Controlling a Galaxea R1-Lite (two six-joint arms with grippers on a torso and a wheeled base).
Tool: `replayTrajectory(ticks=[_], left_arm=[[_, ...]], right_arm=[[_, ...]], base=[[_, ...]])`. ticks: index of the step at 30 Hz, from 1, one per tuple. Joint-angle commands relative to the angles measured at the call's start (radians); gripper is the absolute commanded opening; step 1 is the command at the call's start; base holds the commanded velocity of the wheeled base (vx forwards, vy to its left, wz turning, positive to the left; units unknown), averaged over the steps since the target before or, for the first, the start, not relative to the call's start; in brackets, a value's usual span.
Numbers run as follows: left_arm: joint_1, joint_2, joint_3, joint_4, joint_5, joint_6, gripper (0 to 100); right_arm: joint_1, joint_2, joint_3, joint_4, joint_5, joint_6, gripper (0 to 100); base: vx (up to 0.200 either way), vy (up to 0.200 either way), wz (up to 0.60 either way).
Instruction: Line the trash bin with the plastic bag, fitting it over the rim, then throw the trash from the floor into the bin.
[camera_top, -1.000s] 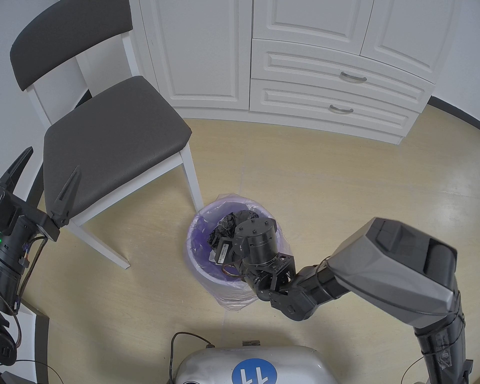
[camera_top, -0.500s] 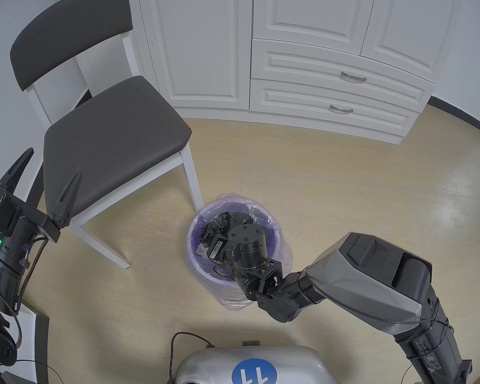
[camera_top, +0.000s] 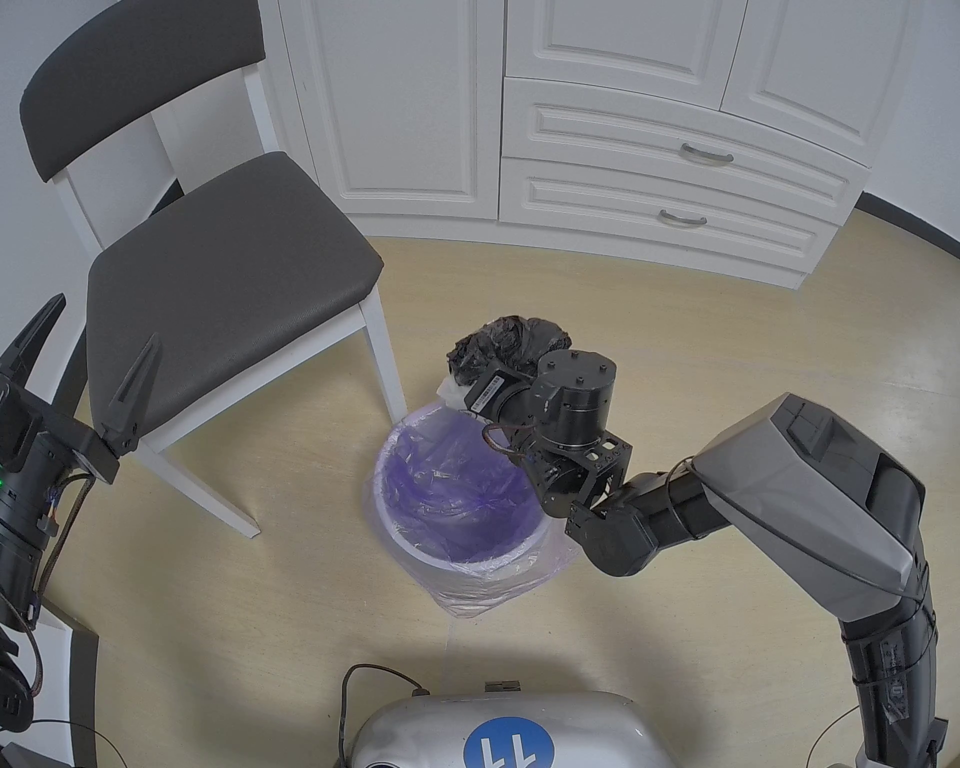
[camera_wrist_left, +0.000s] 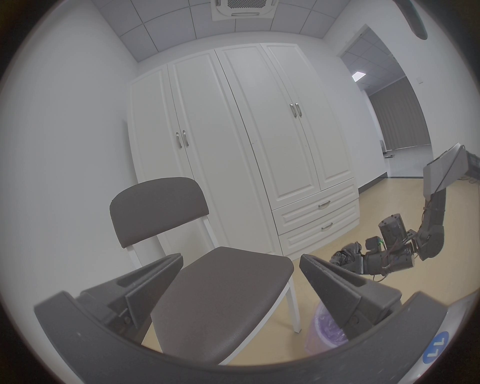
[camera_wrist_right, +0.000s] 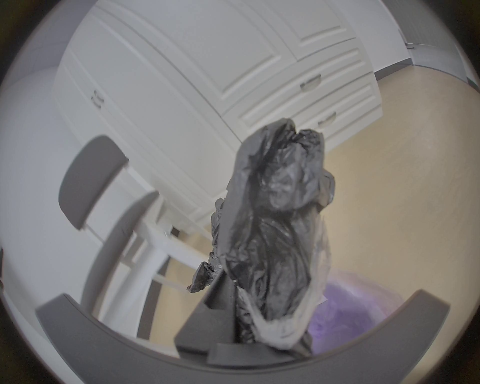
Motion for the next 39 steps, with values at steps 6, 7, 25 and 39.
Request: replayTrajectory(ticks=[6, 7, 25, 39], left_arm=[[0.0, -0.002, 0.001, 0.0, 0.0, 0.0, 100], [0.0, -0.002, -0.001, 0.0, 0.0, 0.0, 100], [-0.04, 0.038, 0.058, 0.004, -0.014, 0.001, 100], [-0.112, 0.739, 0.15, -0.028, -0.011, -0.114, 100]], right_arm=[[-0.005, 0.058, -0.016, -0.033, 0.002, -0.022, 0], [-0.004, 0.065, -0.014, -0.033, 0.004, -0.023, 0], [0.036, -0.099, 0.15, -0.044, 0.002, -0.105, 0], [0.094, -0.1, 0.274, 0.012, 0.015, -0.175, 0]], base=[[0.0, 0.0, 0.0], [0.0, 0.0, 0.0], [0.0, 0.0, 0.0], [0.0, 0.0, 0.0]])
